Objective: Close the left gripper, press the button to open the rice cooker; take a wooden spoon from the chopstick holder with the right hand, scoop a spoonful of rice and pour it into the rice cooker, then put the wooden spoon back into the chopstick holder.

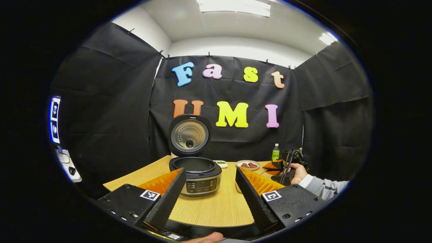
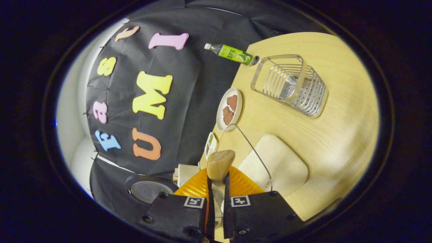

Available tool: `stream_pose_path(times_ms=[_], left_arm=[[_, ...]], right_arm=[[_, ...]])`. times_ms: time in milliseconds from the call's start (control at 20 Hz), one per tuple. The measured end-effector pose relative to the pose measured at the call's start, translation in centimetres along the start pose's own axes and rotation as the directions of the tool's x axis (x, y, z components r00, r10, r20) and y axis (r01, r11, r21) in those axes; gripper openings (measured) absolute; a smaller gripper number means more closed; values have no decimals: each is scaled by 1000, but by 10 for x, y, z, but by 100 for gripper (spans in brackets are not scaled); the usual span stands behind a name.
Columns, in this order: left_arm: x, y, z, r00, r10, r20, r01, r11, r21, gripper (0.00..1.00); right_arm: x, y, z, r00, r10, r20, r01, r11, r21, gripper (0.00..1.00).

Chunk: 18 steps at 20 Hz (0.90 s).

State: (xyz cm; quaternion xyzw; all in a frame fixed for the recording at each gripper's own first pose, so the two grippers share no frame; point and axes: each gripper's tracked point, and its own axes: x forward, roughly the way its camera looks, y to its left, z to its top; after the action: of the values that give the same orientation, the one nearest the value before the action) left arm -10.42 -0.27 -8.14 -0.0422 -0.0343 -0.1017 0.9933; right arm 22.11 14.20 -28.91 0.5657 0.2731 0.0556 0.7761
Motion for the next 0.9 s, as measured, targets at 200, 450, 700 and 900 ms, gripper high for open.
stream_pose_path(times_ms=[200,450,700,900], left_arm=[[-1,2,0,1000,4,0,-4,1000,-1,94],[2,7,0,1000,12,-5,-12,1000,-4,94],[0,6,-2,1000,15,-4,-15,1000,-5,94],[2,5,-1,1000,12,-5,-12,1000,-2,94]], right_arm=[[-8,3,12,999,43,15,-44,997,64,14],[-19,11,21,995,92,30,-95,986,135,15],[-28,18,32,989,134,55,-143,966,214,14],[-37,27,44,981,176,83,-192,942,275,14]])
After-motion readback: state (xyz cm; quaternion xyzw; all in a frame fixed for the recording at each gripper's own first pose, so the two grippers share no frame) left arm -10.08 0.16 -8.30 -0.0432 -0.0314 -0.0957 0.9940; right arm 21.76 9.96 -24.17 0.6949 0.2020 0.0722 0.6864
